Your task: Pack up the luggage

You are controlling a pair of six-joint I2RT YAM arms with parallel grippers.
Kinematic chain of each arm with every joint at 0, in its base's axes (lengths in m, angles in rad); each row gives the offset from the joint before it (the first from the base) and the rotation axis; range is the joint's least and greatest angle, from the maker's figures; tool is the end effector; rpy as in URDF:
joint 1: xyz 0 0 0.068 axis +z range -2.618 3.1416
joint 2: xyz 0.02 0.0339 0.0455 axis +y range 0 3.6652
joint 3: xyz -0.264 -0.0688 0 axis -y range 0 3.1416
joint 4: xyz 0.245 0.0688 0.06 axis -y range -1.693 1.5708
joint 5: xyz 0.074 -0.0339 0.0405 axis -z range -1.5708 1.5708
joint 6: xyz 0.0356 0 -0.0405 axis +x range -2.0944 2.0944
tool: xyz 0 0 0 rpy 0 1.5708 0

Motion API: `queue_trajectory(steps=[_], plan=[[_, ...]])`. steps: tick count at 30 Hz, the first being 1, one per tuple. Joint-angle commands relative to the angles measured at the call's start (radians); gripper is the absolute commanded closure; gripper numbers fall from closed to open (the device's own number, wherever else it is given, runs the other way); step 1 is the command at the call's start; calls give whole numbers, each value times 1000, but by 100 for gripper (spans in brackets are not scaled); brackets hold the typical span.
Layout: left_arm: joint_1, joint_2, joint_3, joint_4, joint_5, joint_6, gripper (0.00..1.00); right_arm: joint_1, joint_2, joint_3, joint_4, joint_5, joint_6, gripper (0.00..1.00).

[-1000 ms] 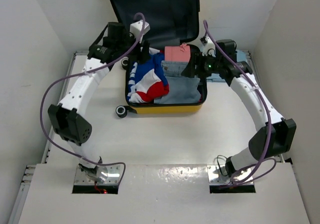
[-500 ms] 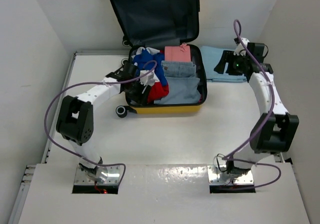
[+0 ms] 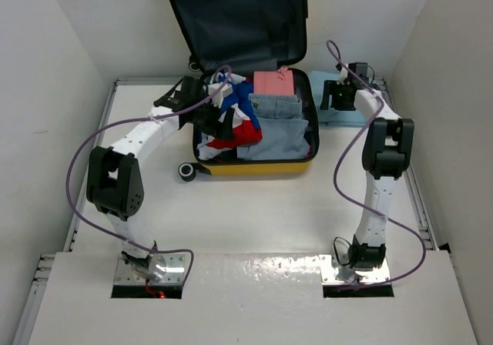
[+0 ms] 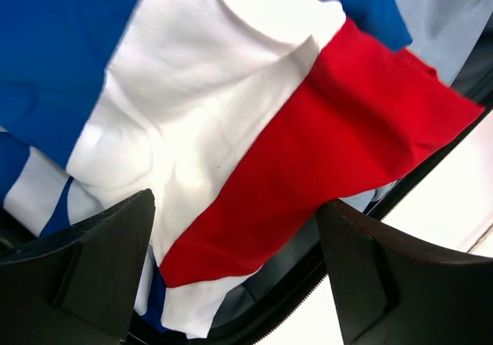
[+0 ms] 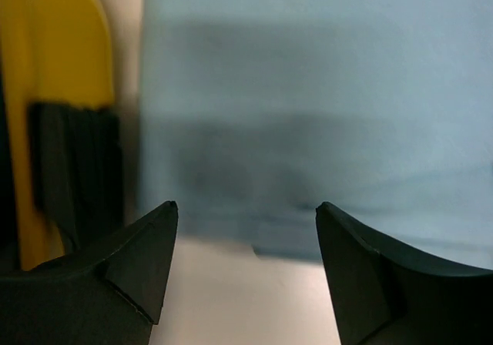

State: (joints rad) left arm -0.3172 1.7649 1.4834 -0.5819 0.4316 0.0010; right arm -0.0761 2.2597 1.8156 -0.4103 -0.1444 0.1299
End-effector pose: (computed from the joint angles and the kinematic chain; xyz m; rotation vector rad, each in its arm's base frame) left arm 0.3678 -0.1364 0.2813 0.5790 2.3676 -0.6671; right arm 0.5055 -0.0334 0.1838 0.1838 2.4161 0.1995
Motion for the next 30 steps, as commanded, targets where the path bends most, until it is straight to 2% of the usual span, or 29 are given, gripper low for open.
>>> queue_trajectory(steps=[1,6,8,10,11,12,13,14,15,16,17,19,25,30], plan=[[23,-54,34,36,39,-53,13,48,55,102,68,40,37,28],[56,-76,60,14,19,-53,13,117,162,152,65,107,11,27],[70,-76,90,5,19,-62,13,127,195,226,-5,141,19,27],[95,-76,126,-4,19,-62,13,121,276,351,-135,189,23,34],[95,-76,141,-13,19,-50,13,119,297,370,-159,195,25,39],[107,-76,155,-27,9,-39,13,108,305,389,-195,201,14,53],[121,-76,190,-27,9,-39,13,104,295,372,-208,201,7,61],[130,-76,208,-51,0,-27,13,96,285,337,-226,204,-13,79],[130,-76,225,-52,-1,-27,13,91,276,314,-235,206,-27,79],[144,-65,241,-64,-1,-16,13,82,244,262,-245,206,-38,97],[159,-65,271,-64,-1,-16,11,82,232,242,-275,207,-45,100],[170,-55,294,-76,-1,-6,11,19,196,217,-310,180,-64,100],[179,-55,307,-85,13,4,11,-112,-29,-100,-409,94,-214,100],[179,-55,284,-85,36,4,11,-172,-164,-223,-467,1,-321,99]])
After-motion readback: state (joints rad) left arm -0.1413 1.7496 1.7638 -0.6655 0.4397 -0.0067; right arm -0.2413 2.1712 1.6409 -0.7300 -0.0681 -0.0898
